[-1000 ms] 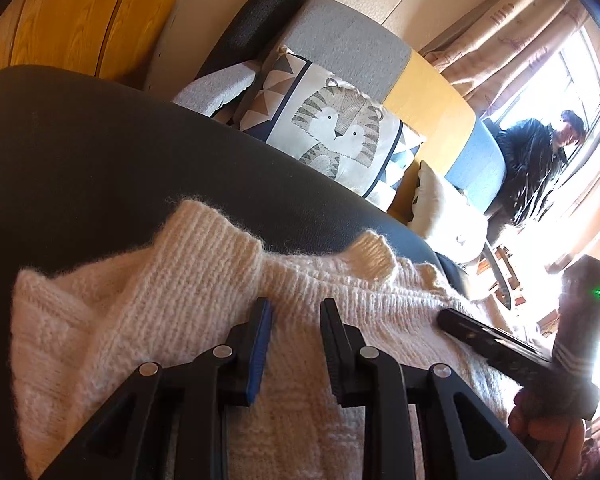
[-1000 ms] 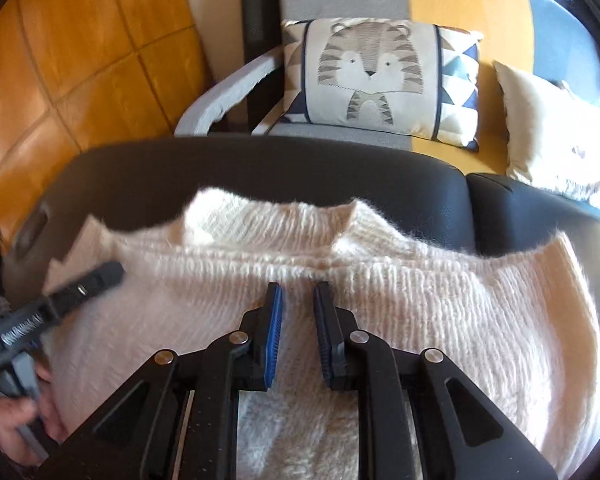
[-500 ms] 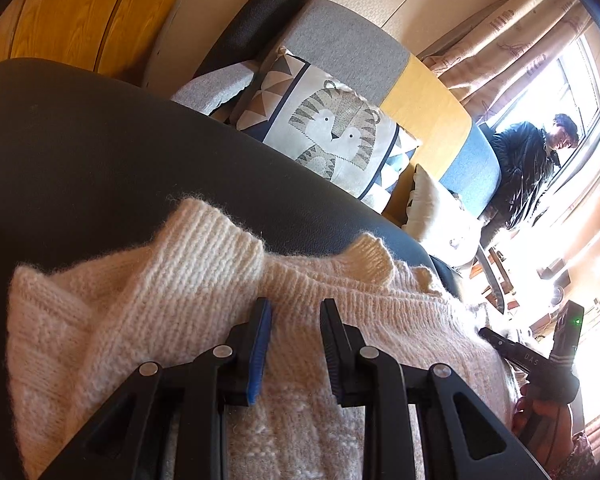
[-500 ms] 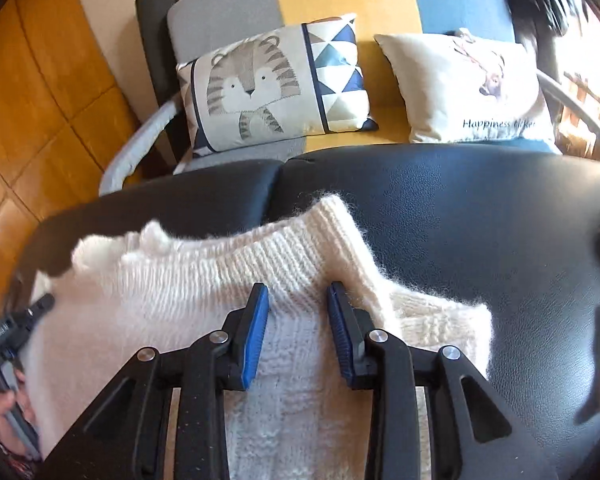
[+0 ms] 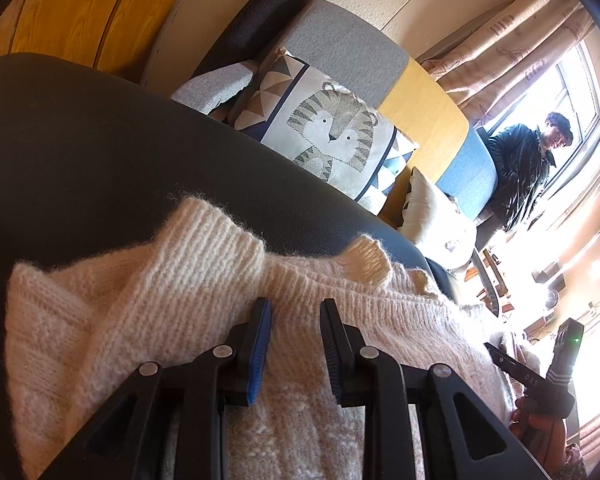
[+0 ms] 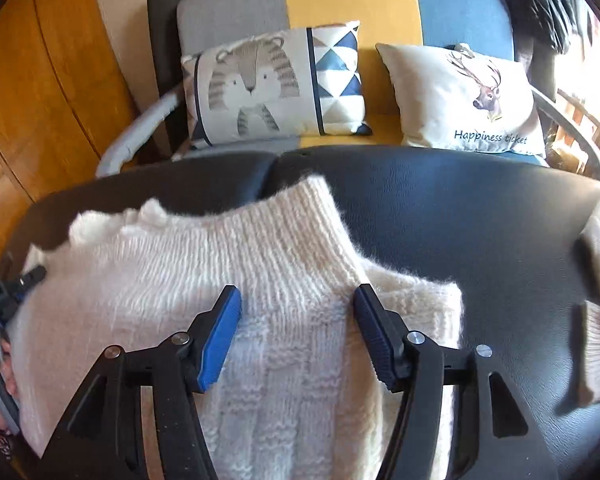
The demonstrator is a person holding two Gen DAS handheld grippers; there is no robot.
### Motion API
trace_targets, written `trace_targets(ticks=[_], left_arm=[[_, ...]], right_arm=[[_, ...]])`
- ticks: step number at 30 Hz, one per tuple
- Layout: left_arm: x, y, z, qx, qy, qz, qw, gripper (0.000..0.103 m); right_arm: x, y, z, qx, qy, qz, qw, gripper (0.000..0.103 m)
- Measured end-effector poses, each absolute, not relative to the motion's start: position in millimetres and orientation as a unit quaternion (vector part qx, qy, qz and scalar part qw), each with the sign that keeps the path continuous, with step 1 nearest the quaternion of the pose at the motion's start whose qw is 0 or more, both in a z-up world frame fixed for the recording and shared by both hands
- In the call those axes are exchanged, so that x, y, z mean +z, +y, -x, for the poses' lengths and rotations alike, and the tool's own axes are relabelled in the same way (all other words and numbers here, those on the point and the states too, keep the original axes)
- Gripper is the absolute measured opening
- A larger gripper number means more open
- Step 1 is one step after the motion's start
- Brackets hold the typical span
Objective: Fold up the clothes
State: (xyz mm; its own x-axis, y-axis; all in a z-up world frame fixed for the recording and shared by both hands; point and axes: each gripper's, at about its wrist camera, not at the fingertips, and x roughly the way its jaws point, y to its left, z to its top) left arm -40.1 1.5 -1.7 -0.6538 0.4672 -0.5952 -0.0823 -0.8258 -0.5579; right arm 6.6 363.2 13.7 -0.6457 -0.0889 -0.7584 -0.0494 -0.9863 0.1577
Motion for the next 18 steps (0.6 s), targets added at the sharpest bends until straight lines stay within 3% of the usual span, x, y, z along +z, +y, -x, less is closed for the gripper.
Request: trace_targets(ticks=[18], left_arm=[[-2.3,-0.9,32.0,0.87,-0.256,0.385,0.17,0.025]], right_arm=[[8.1,356.2,-24.3,-0.91,-0.041,-0.412,0.009,0.065]])
